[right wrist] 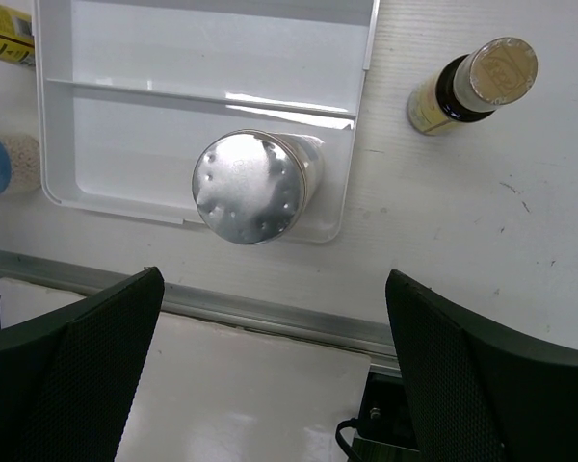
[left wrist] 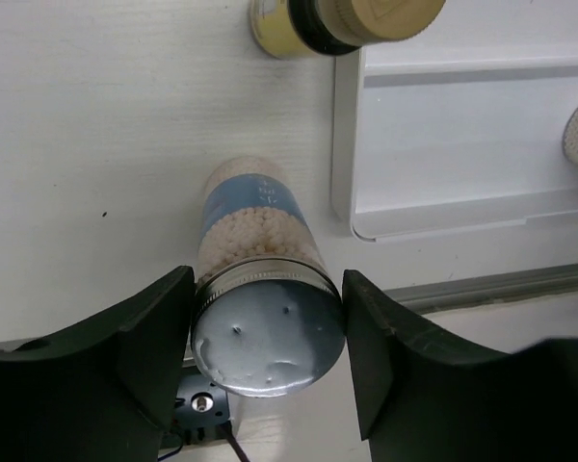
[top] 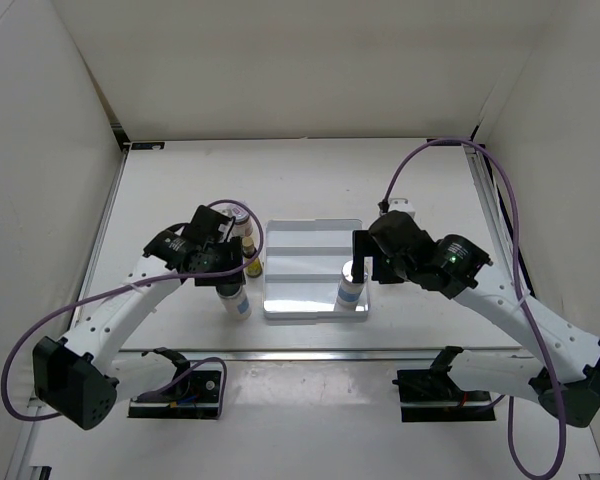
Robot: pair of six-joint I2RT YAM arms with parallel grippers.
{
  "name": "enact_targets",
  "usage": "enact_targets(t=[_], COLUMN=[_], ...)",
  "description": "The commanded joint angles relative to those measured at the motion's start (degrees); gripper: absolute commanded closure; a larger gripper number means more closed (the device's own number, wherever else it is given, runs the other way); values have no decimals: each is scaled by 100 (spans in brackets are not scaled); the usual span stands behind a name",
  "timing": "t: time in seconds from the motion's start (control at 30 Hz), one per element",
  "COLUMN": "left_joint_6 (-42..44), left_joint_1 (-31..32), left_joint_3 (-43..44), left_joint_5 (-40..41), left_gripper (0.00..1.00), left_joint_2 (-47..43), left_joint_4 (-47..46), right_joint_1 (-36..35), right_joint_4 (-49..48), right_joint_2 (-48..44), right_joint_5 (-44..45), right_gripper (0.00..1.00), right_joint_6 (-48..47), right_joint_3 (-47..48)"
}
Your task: Organize the condiment bottles
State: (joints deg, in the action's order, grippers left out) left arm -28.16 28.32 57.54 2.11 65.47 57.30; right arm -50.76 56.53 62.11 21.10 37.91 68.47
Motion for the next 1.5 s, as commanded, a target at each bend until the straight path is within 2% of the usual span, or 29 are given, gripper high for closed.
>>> enact_targets(t=[0.0,0.03,0.13,0.17,0.37,0.47,0.67,0.87,1.13,1.23,1.3,1.33,1.47], left_joint_6=[39,39,-13,-14,-14,39,-14,38,328,382,443,443,495], left_joint_1=[16,16,68,69,174,297,727,1123,1124,1124,1124,1124,1124], left_joint_3=[47,47,309,406,1636,2269,2789,2842,2903,2903,2903,2903,2903], left_joint_5=[-96,-97,-149,-149,-149,-211,-264,-369,-422,-422,-535,-536,-764], left_gripper=[35,46,58,65,85,89,89,89,89,82,73,65,43], left_joint_2=[-17,-17,-227,-315,-264,-123,474,1300,2223,2478,2584,2663,2777], left_joint_4=[-61,-61,44,45,659,808,818,283,115,62,62,1,-61], right_joint_1=[-21,-21,-21,-21,-21,-21,-21,-21,-21,-21,-21,-21,-21], right_joint_4=[33,33,95,147,349,402,525,701,868,982,982,982,1044], right_joint_2=[-181,-181,-243,-312,-427,-550,-603,-603,-708,-709,-656,-656,-603], right_joint_5=[192,192,245,297,561,789,1054,1247,1414,1466,1467,1528,1581], right_gripper=[1,1,1,1,1,1,1,1,1,1,1,1,1], right_joint_6=[6,6,59,59,111,111,111,111,111,111,111,111,225], right_joint_3=[9,9,-43,-44,-44,9,167,333,387,387,387,387,387])
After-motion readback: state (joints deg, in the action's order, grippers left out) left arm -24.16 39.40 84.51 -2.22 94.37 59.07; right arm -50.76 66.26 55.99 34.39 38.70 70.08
